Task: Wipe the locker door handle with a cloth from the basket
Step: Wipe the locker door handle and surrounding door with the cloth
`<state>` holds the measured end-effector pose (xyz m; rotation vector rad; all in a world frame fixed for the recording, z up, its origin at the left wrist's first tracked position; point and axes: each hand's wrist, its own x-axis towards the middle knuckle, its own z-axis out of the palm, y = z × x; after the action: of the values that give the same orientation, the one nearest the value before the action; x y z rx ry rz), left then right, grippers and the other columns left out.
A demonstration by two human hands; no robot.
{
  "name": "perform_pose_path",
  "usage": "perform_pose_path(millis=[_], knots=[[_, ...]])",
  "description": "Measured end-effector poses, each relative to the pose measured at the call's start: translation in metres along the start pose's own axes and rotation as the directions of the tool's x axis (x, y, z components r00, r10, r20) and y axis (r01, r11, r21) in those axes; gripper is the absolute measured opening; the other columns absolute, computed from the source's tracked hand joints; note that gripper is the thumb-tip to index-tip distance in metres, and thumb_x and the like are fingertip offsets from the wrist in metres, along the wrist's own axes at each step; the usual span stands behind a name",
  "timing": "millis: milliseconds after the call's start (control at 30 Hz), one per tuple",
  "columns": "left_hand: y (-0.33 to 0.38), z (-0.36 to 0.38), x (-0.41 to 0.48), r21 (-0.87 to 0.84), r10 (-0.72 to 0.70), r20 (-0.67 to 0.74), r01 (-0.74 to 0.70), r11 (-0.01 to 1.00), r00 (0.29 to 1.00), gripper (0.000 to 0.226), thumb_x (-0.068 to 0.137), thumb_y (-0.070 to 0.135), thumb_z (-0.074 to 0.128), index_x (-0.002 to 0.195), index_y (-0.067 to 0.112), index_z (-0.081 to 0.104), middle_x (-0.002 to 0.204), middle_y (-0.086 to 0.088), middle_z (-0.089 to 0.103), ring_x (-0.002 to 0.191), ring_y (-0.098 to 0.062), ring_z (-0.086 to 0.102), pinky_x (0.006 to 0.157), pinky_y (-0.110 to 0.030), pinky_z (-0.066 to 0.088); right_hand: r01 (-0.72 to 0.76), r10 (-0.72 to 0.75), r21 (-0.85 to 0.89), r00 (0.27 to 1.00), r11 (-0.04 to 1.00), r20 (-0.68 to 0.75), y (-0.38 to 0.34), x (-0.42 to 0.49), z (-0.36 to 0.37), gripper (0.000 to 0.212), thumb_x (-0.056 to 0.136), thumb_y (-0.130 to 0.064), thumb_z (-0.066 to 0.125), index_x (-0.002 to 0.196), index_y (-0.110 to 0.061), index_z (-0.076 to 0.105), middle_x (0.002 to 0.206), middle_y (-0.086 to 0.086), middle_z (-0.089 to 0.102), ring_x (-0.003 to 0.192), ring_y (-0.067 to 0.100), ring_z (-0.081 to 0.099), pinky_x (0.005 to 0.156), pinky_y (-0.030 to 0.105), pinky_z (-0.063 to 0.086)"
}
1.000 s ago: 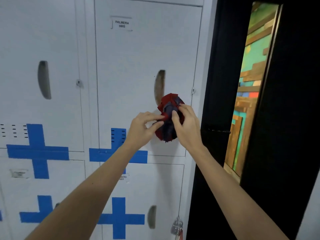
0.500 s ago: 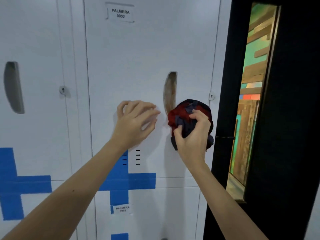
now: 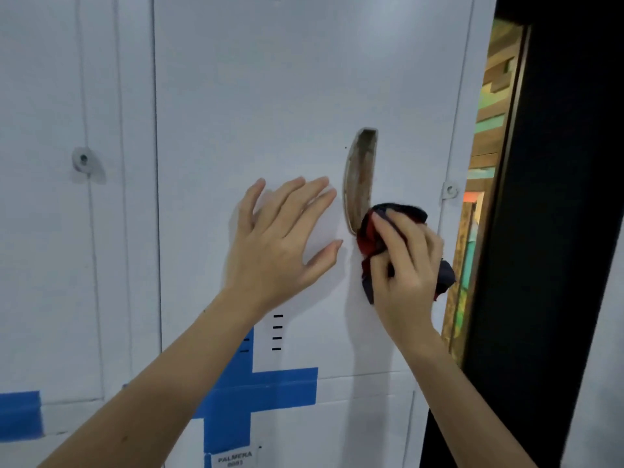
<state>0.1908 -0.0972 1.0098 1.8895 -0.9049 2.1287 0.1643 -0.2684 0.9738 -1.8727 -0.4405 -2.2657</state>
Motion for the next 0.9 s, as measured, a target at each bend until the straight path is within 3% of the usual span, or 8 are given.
perform_pose_path(millis=[100, 267, 400, 600, 733, 900], knots=[[0.001, -0.003, -0.001, -0.032, -0.016, 0.036, 0.017, 0.999, 0.999, 0.053, 0.087, 0.042, 0.051, 0.129, 0.011, 0.056, 0.135, -0.002, 0.053, 0.126, -0.017, 0.042, 0.114, -0.041, 0.013, -0.052, 0.052, -0.006, 0.998, 0.999, -0.028, -0.007, 0.015, 0.006, 0.038, 0.083, 0.006, 0.050, 0.118, -0.004, 0.059, 0.118, 0.013, 0.059, 0.105, 0.029, 0.045, 0.090, 0.045, 0.045], [0.002, -0.004, 0.000, -0.021, -0.039, 0.049, 0.040, 0.999, 0.998, 0.058, 0.084, 0.041, 0.050, 0.132, 0.008, 0.052, 0.136, -0.004, 0.052, 0.127, -0.018, 0.040, 0.114, -0.040, 0.011, 0.033, -0.032, -0.033, 0.999, 0.999, 0.042, -0.001, -0.009, -0.005, 0.039, 0.085, 0.003, 0.048, 0.121, -0.009, 0.053, 0.121, 0.009, 0.056, 0.106, 0.030, 0.046, 0.092, 0.045, 0.043], [0.002, -0.004, 0.000, 0.013, -0.034, 0.065, 0.034, 0.999, 0.997, 0.059, 0.084, 0.041, 0.052, 0.133, 0.008, 0.051, 0.138, -0.004, 0.050, 0.128, -0.018, 0.039, 0.114, -0.041, 0.011, -0.074, 0.074, -0.010, 0.997, 0.997, -0.021, 0.001, 0.010, 0.000, 0.040, 0.083, 0.005, 0.048, 0.120, -0.005, 0.058, 0.120, 0.010, 0.058, 0.106, 0.030, 0.045, 0.091, 0.048, 0.043], [0.003, -0.003, 0.000, 0.042, -0.033, 0.068, 0.030, 0.999, 0.997, 0.059, 0.084, 0.040, 0.052, 0.133, 0.008, 0.051, 0.138, -0.004, 0.051, 0.128, -0.018, 0.040, 0.114, -0.041, 0.010, 0.039, -0.038, -0.024, 0.999, 0.999, 0.038, -0.001, -0.009, -0.001, 0.034, 0.090, -0.001, 0.044, 0.121, -0.008, 0.053, 0.122, 0.009, 0.056, 0.108, 0.030, 0.046, 0.097, 0.040, 0.040], [0.004, -0.003, 0.001, 0.047, -0.033, 0.083, 0.029, 0.998, 0.996, 0.058, 0.082, 0.037, 0.054, 0.132, 0.008, 0.052, 0.138, -0.004, 0.050, 0.128, -0.018, 0.041, 0.114, -0.042, 0.011, -0.071, 0.070, -0.011, 0.997, 0.997, -0.036, 0.005, 0.007, 0.002, 0.035, 0.085, 0.003, 0.048, 0.116, -0.003, 0.061, 0.117, 0.014, 0.060, 0.105, 0.031, 0.045, 0.089, 0.048, 0.043], [0.004, -0.004, 0.002, 0.045, -0.040, 0.083, 0.036, 0.998, 0.996, 0.057, 0.083, 0.037, 0.052, 0.132, 0.008, 0.052, 0.138, -0.004, 0.050, 0.128, -0.018, 0.039, 0.114, -0.042, 0.013, 0.050, -0.050, -0.011, 0.998, 0.999, 0.037, -0.006, -0.009, 0.001, 0.036, 0.088, 0.002, 0.045, 0.121, -0.008, 0.054, 0.124, 0.006, 0.052, 0.107, 0.027, 0.044, 0.100, 0.032, 0.036]])
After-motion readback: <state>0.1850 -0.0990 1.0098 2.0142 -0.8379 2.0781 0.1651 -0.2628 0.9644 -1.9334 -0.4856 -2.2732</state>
